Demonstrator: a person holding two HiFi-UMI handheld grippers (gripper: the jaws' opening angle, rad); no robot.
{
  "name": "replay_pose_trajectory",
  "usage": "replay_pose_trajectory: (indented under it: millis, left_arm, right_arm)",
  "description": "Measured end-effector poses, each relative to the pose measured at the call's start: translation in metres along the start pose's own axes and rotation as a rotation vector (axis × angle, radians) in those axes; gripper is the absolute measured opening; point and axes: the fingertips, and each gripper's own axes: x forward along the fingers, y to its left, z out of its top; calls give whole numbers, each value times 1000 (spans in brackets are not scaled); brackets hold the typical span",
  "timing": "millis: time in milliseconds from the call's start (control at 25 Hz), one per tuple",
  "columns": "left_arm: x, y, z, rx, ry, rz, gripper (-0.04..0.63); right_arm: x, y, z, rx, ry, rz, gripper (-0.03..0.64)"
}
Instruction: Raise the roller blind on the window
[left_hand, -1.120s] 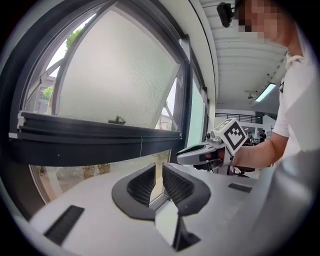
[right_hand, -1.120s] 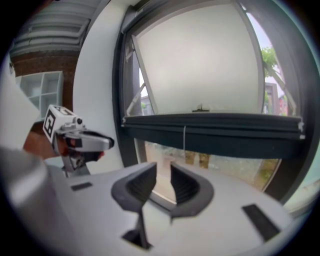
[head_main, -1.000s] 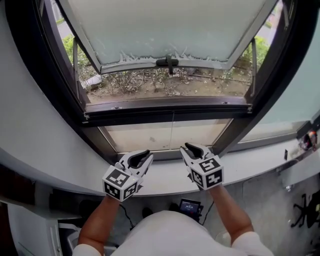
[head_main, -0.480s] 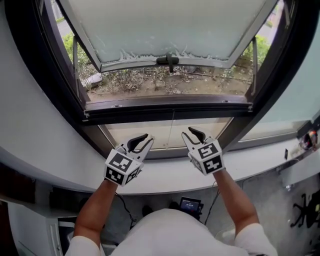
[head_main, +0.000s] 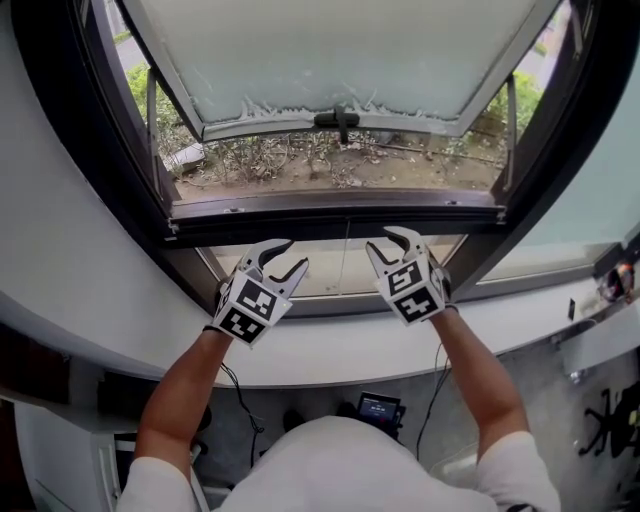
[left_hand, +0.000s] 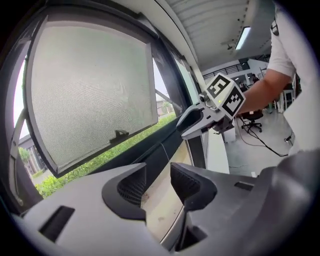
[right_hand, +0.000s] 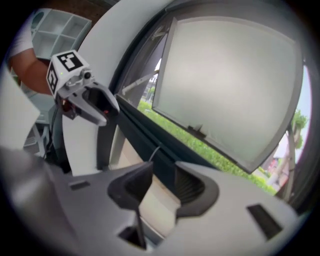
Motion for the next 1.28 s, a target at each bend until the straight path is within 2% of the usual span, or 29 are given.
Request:
replay_pose_trajectory:
  millis: [280,440,600,840,1000,1160,1280]
  left_arm:
    - [22,9,-7,130,80,5,161]
    - [32,12,-9,201,114,5,161]
    - [37,20,-7,236,127,26,161]
    - [48,31,-5,288,173,55,161]
    - [53,34,-11,299,218,54,161]
    - [57,37,-13,398,280,79,158]
    - [63,38,-15,504,338,112,150]
  right_arm:
    - [19,-19,-2,-198,76,-68,138]
    - [28,-27,-2,-245,101,-81,138]
    - [34,-25,-6,-317,124,-81,138]
    - [42,-24,-14,-559,201,-136,138]
    - [46,-22,-17,-654,223,-152,137]
    - [47,-25,-18,-756,265,-161,137]
    - [46,-27,-18,-780,294,-160,137]
